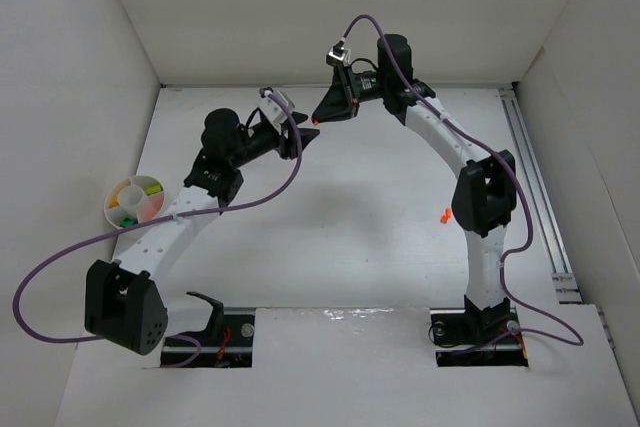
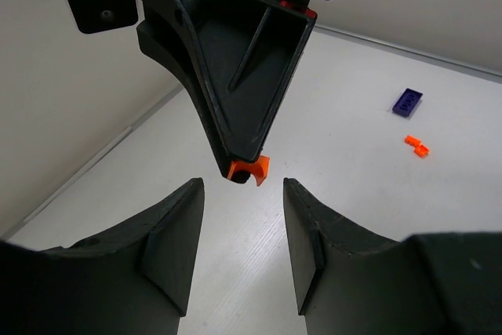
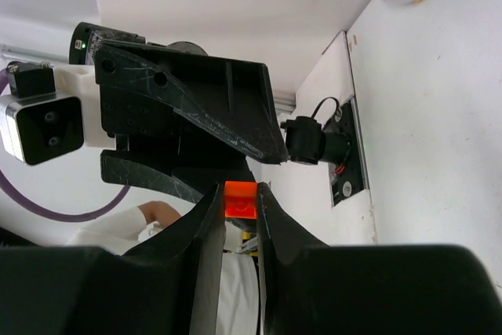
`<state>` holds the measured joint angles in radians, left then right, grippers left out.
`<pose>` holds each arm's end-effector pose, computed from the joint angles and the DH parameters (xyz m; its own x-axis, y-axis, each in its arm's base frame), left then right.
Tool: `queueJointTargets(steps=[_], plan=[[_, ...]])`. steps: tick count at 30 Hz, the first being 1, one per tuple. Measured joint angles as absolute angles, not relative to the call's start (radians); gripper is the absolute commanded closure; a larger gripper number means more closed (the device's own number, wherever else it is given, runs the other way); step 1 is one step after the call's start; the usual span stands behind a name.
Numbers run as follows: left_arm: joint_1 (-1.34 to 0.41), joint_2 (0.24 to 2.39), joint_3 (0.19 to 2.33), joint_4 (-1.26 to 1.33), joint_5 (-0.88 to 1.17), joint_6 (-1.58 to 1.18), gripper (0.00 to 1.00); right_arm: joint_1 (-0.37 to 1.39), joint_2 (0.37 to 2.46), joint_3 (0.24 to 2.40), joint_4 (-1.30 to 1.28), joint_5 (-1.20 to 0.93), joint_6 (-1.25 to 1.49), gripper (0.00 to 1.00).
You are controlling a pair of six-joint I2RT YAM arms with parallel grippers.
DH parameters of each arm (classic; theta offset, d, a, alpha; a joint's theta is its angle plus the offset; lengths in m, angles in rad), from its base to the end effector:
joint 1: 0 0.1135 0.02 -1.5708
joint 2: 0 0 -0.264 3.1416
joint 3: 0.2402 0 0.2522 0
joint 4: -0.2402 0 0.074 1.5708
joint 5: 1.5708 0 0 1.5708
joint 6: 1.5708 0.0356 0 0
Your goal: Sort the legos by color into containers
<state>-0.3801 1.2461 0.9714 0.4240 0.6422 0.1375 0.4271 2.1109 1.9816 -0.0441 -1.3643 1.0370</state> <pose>0.2606 -0.1271 0.3703 0.2529 0.0171 -0.9673 0.8202 0.5265 0.2238 0.4284 0.2332 0.3538 -0.9084 -0.2195 -0.3558 -0.3545 -0.0467 0.9339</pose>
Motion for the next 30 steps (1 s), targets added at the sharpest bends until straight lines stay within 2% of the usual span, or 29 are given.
queueJointTargets(steps=[13, 19, 25, 30], plan=[[-0.387, 1.246, 0.989, 0.439, 0.632, 0.135, 0.59, 0.428, 2.115, 1.982, -0.043, -1.361, 1.037, 0.96], [-0.387, 1.246, 0.993, 0.447, 0.623, 0.129, 0.67, 0.436, 2.125, 1.982, -0.043, -1.359, 1.037, 0.96], [-0.387, 1.246, 0.993, 0.447, 0.624, 0.128, 0.67, 0.44, 2.125, 1.982, -0.043, -1.359, 1.037, 0.96], [-0.387, 1.246, 0.993, 0.448, 0.625, 0.129, 0.58, 0.44, 2.125, 1.982, -0.043, -1.358, 1.037, 0.96]])
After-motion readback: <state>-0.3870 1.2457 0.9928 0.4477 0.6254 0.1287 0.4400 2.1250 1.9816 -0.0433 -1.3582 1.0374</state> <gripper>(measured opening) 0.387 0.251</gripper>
